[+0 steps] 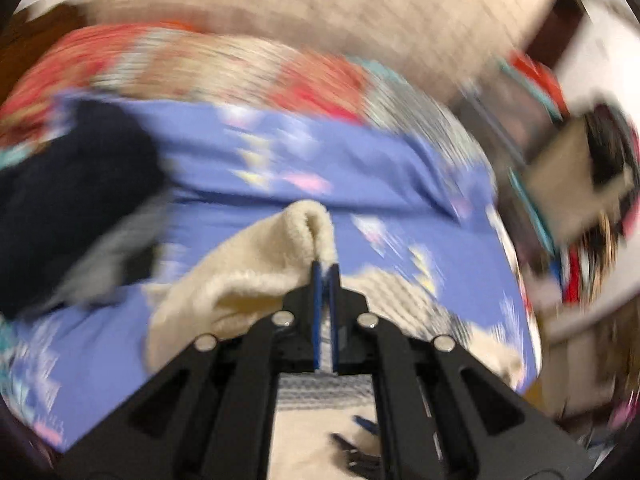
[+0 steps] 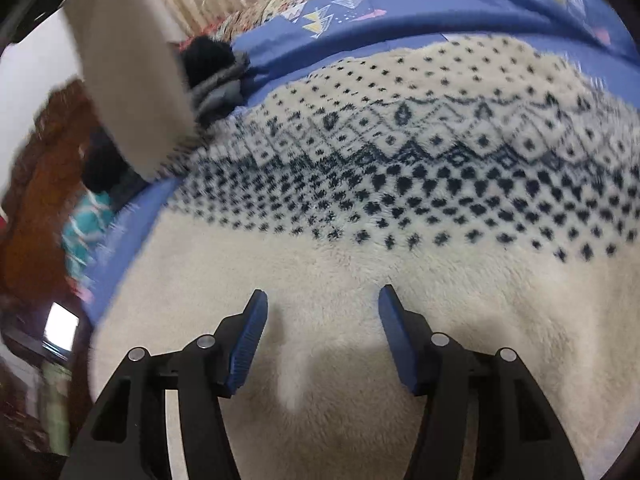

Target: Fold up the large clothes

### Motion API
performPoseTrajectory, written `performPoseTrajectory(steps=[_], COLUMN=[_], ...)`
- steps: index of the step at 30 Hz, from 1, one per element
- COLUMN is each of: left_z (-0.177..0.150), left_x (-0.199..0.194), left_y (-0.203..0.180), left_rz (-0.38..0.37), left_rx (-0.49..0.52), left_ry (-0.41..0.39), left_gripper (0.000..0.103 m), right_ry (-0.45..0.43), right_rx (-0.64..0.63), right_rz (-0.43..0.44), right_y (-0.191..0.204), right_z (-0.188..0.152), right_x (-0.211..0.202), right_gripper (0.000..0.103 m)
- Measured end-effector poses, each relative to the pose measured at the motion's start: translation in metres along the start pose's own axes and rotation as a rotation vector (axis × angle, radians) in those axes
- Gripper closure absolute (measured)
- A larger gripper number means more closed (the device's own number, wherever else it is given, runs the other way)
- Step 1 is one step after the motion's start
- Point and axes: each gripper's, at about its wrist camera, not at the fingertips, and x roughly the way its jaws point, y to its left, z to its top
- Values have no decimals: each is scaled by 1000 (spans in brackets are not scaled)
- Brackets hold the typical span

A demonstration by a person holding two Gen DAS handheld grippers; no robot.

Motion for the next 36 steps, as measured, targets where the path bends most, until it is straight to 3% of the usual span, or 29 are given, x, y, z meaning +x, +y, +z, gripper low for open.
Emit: performPoseTrajectory(steps=[3, 5, 7, 10, 13, 18, 20, 22, 23, 24, 28, 31, 34, 36], left_z=[-17, -32, -39, -47, -59, -132, -164, -197, -209, -223, -249, -255, -248, -243], left_x=[94, 136, 151, 134, 108, 60, 48, 41, 38, 35, 26, 30, 40, 52], left_y=[-71, -88, -80, -38, 18, 113, 143, 171, 180, 190, 207, 208, 193, 178], left_rz=[-69, -44, -50, -32, 8, 161, 194, 225, 236, 251, 278, 254, 225, 188], left_rx=[125, 159, 119, 58, -40, -153, -205, -255, -272, -287, -316, -318, -297, -277], left_ry=[236, 323, 358, 319, 266, 189, 198, 224, 233, 238, 229, 220, 214, 226], left_gripper=[86, 86, 86, 86, 75, 73, 73, 73, 73, 73, 73, 73, 73, 73], right_ry=[-41, -53, -77, -110, -118, -78, 7, 78, 110, 118, -90, -208, -171, -99], right_rx=[52, 72, 107, 154, 238, 282, 291, 315, 313, 293, 245, 266, 337, 415], right_rz=[27, 28, 51, 69, 62, 2, -31, -23, -14, -35, -44, -166, -246, -204], right_y=[-14, -20, -29, -44, -64, -91, -97, -99, -97, -91, -80, -105, -143, -166], right_z=[-2, -2, -2, 15, 52, 126, 152, 162, 165, 168, 186, 186, 171, 154], right_x=[-26, -37, -53, -64, -56, -17, 19, 47, 58, 61, 1, -44, -52, -45], right_gripper=[24, 24, 24, 24, 24, 24, 24, 36, 69, 71, 71, 71, 71, 59])
